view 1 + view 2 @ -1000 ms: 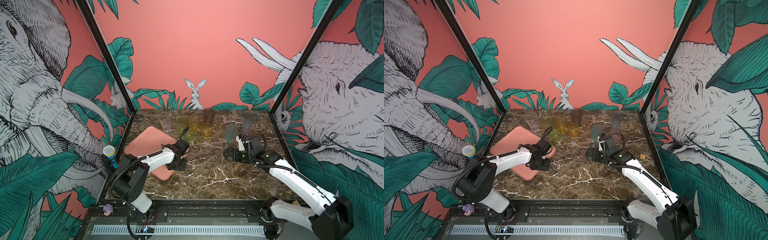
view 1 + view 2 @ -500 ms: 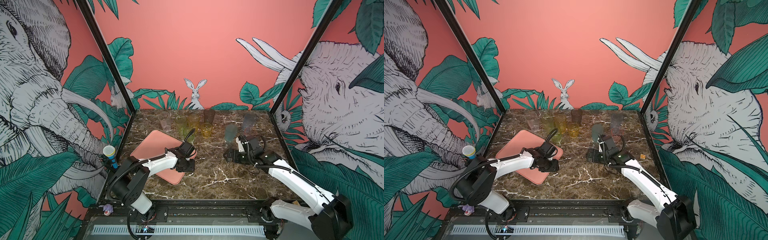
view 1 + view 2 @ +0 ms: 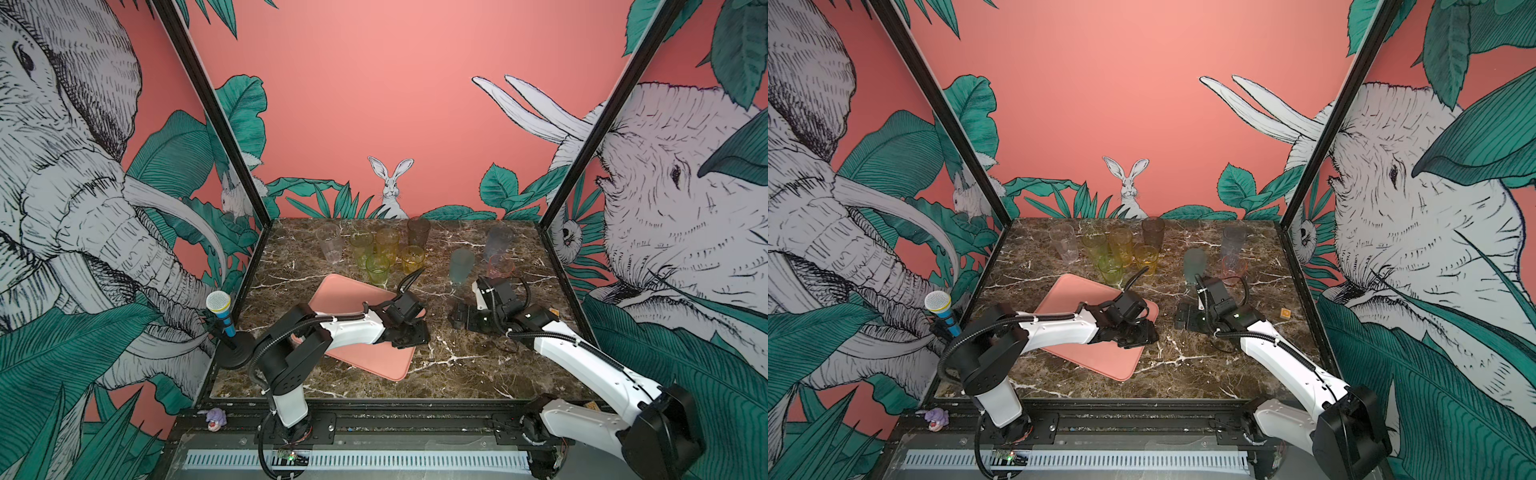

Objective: Place the glasses into the tray
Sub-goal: 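Drag the pink tray centreward with the left gripper while the right approaches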

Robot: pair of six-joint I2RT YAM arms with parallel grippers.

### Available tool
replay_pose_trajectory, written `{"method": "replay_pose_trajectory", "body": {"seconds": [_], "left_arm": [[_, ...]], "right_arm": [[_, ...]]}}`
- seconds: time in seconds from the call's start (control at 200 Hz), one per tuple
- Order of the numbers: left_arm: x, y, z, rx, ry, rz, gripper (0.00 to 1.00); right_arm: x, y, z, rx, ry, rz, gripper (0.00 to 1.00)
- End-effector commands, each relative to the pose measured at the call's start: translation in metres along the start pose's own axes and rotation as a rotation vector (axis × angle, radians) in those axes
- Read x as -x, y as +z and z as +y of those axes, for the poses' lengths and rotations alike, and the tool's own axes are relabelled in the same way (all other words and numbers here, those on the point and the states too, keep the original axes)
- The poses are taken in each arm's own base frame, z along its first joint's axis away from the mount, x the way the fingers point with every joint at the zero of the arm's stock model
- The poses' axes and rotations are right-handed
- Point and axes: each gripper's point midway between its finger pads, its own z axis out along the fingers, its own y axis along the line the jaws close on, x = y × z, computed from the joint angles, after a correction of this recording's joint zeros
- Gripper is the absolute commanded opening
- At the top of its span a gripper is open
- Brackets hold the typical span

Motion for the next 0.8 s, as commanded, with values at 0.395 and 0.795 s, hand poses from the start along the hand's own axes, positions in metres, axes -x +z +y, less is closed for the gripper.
{"method": "replay_pose_trajectory", "body": {"seconds": [0.395, 0.795], "left_arm": [[0.018, -0.016, -0.024, -0.011, 0.033, -0.09, 0.54], [0.044, -0.144, 0.094, 0.272, -0.011, -0.332, 0.59]], "right_arm": [[-0.014, -0.011, -0.027, -0.064, 0.047, -0.036, 0.96], [-0.038, 0.042, 0.002, -0.03, -0.041, 0.095, 0.7]]}}
